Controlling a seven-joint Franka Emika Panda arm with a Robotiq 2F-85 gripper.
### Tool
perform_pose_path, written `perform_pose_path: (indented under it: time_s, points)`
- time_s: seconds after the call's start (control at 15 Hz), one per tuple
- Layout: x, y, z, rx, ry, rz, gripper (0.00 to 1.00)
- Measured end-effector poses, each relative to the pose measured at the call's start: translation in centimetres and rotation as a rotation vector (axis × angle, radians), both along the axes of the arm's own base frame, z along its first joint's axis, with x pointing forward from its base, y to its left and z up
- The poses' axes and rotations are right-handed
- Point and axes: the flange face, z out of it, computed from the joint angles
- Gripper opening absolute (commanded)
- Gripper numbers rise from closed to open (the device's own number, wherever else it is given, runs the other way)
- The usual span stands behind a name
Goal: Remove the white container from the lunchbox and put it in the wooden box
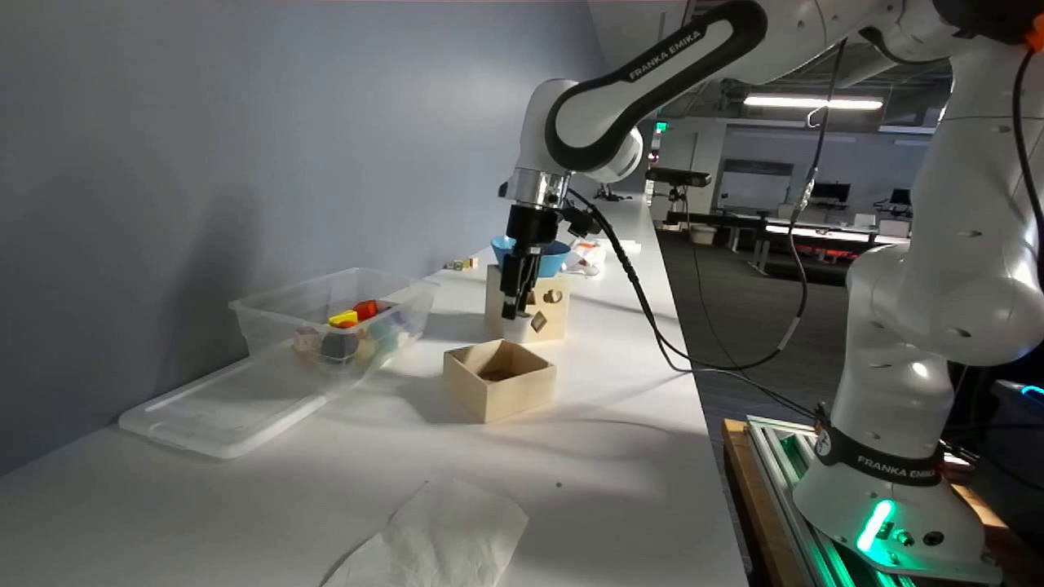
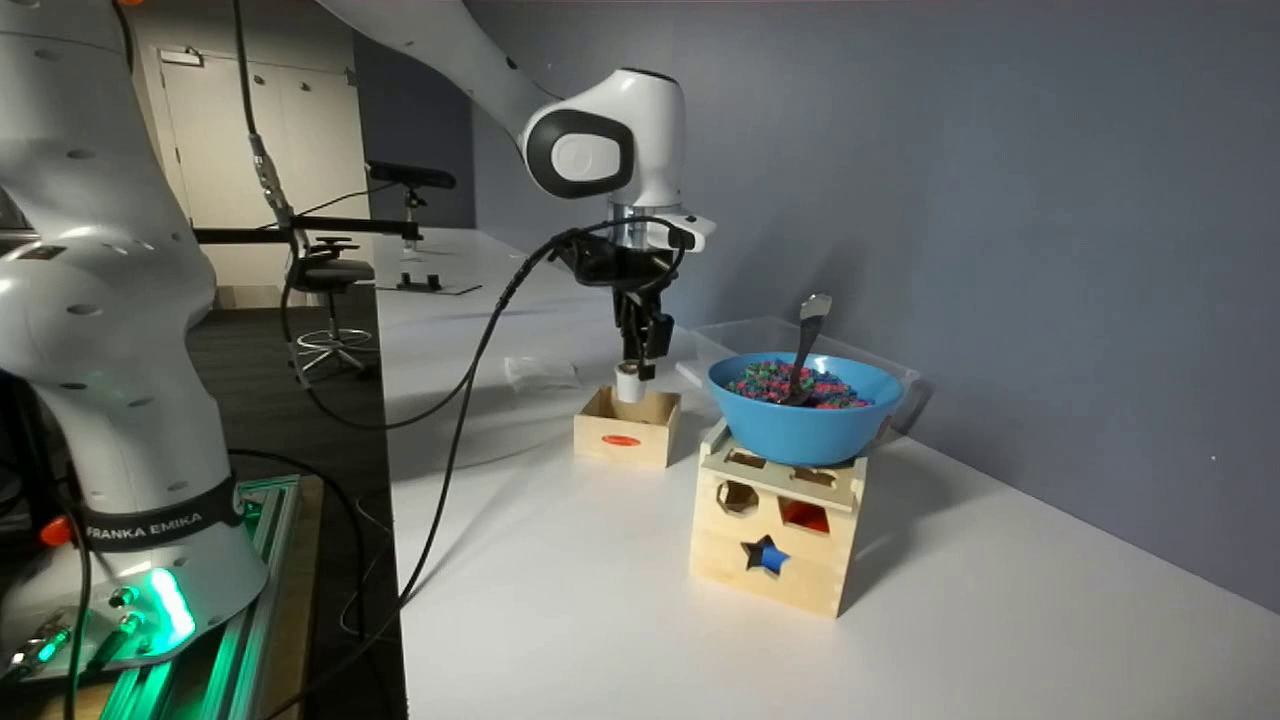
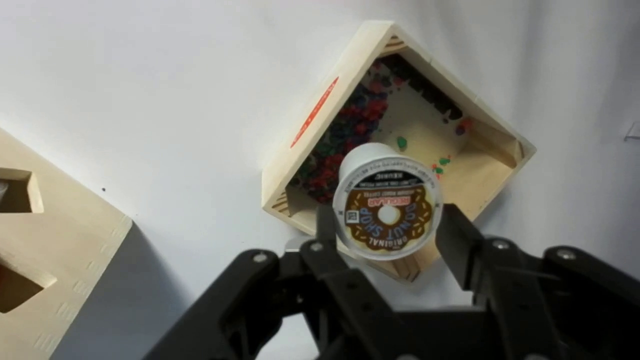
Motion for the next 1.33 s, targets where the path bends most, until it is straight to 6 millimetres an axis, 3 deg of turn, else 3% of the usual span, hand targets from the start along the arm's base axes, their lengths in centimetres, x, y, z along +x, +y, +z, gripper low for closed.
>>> perform_pose_path:
  time_s: [0.27, 0.67, 1.33]
  points:
    - [0.8, 3.2, -0.4, -0.002, 0.006, 0.06, 0.29]
    - [1.9, 7.8, -2.6, -0.002, 0.048, 0.096, 0.29]
    - [2.8, 8.5, -5.0, -0.05, 0.042, 0.016, 0.29]
